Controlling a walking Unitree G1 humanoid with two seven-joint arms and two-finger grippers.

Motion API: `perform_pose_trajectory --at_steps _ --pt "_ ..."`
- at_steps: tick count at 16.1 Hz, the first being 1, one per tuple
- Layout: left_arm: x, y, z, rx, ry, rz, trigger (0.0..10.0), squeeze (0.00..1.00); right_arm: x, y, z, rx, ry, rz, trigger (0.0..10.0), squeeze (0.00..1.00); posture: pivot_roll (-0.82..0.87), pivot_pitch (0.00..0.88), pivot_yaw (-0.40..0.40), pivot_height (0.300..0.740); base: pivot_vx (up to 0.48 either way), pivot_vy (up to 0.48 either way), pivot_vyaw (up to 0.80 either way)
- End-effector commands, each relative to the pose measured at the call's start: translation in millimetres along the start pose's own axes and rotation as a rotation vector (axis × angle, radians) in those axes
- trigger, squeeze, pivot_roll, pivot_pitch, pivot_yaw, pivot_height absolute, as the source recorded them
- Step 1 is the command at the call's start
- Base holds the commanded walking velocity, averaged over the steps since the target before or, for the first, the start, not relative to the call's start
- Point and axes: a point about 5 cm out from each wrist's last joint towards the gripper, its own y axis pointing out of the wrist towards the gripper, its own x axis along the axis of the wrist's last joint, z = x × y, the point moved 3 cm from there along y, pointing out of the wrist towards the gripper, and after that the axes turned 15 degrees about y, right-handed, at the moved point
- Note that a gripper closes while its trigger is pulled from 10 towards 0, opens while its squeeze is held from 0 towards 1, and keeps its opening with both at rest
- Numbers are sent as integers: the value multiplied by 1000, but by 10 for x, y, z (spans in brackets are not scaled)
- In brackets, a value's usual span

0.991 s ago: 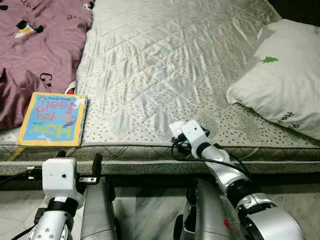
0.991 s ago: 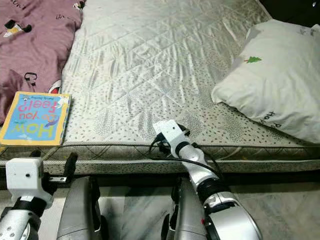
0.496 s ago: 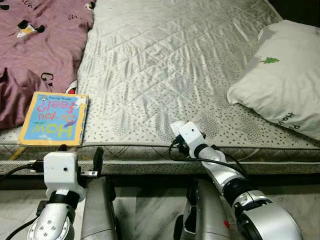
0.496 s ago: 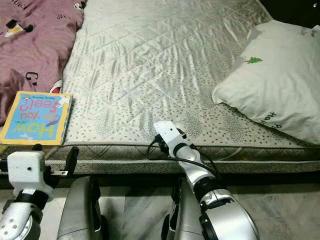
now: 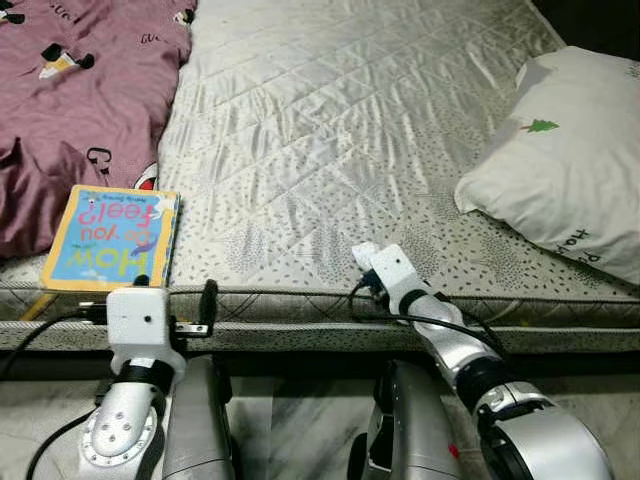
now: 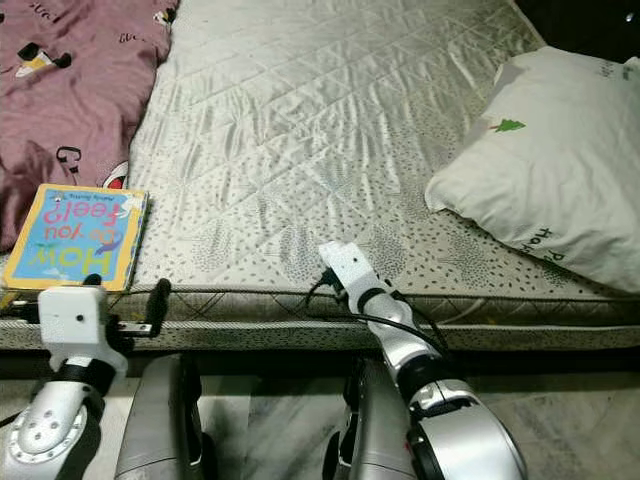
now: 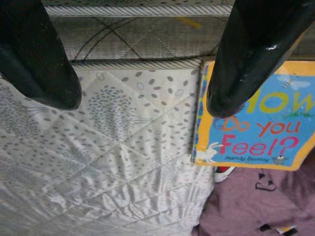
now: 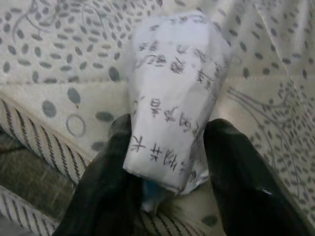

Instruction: Clean up the room

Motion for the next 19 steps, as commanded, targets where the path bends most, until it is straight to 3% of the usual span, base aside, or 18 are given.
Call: perform_pose_trajectory --at_steps 1,5,9,13,15,19 --pt "-29 -7 -44 -6 0 7 10000 0 -181 -49 -48 -21 48 48 0 0 143 120 -74 527 0 0 0" --pt "-5 124 -64 -12 -1 -21 10000 0 -145 -64 -111 -33 62 25 0 0 126 101 -69 527 0 0 0" --pt "-29 192 -15 12 6 -25 10000 0 -70 -49 -58 -3 68 -4 0 0 123 71 -72 527 0 0 0" --pt "-58 257 -8 31 -7 -26 10000 0 155 -43 95 50 94 -111 0 0 104 26 -71 527 0 0 0" --pt "-48 358 -14 45 -27 -35 10000 0 262 -120 141 48 155 -204 0 0 86 0 -62 527 0 0 0" --pt "-38 484 18 43 -18 -58 10000 0 216 -343 -18 -45 254 -269 0 0 47 0 -32 527 0 0 0"
